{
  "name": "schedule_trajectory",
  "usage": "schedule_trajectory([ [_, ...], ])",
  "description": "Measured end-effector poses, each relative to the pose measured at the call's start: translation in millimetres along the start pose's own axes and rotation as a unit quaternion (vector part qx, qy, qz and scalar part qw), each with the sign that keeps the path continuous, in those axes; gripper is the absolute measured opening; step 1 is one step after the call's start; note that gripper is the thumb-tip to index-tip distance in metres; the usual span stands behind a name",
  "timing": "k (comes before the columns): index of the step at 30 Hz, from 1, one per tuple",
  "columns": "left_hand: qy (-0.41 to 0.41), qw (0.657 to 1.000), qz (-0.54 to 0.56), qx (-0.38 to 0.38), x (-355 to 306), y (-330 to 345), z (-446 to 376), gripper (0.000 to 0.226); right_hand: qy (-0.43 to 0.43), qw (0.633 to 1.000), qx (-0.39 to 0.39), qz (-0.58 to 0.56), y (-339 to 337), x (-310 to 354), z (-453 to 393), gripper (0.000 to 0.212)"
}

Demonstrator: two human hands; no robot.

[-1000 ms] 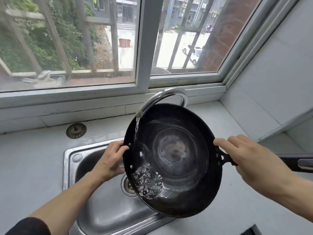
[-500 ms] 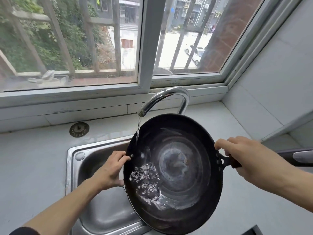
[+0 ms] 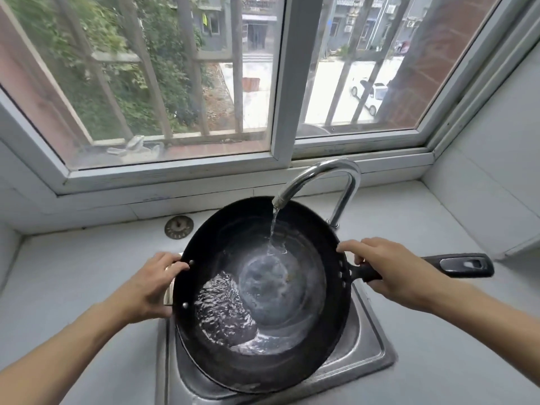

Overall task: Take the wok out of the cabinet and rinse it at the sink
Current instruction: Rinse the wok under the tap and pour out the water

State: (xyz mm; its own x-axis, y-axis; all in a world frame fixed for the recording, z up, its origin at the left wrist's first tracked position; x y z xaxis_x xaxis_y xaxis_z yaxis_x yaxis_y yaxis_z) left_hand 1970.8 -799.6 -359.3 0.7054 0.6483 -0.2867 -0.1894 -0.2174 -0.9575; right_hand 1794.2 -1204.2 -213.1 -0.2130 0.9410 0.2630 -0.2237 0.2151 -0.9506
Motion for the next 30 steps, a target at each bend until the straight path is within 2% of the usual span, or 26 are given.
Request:
schedule_trajectory([
  [5,-0.038,0.995,-0.090,0.016,28.1,-45.9,19.1,0.088,-0.033,0.998,-0.022,-0.038,23.6,2.3,-33.5,0.073],
  [16,-0.057,0.974,-0.218,-0.033,46.6,-130.8,34.6,0.094,-0.108,0.985,-0.119,-0.068,52.6,22.4,-83.6,0.066],
  [23,-0.089,0.959,-0.257,-0.075,28.0,-154.6,37.8,0.089,-0.097,0.978,-0.166,-0.084,75.2,21.1,-100.5,0.071],
  [30,-0.121,0.947,-0.280,-0.099,15.1,-150.1,30.8,0.079,-0.075,0.975,-0.190,-0.081,82.2,7.7,-107.0,0.074],
])
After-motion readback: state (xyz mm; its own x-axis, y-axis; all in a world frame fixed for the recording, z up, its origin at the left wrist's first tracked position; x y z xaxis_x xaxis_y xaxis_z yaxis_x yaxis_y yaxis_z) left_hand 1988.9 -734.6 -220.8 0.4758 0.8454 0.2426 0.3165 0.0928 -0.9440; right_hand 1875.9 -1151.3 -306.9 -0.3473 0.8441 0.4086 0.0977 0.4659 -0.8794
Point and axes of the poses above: each hand's wrist, its own z-axis away from the middle knuckle, its own y-axis out of the palm, x = y × z, the point moved 3 cm from there along -z, towards the middle knuckle, and after that the axes turned 9 degrees about -y, right-handed, at the moved point
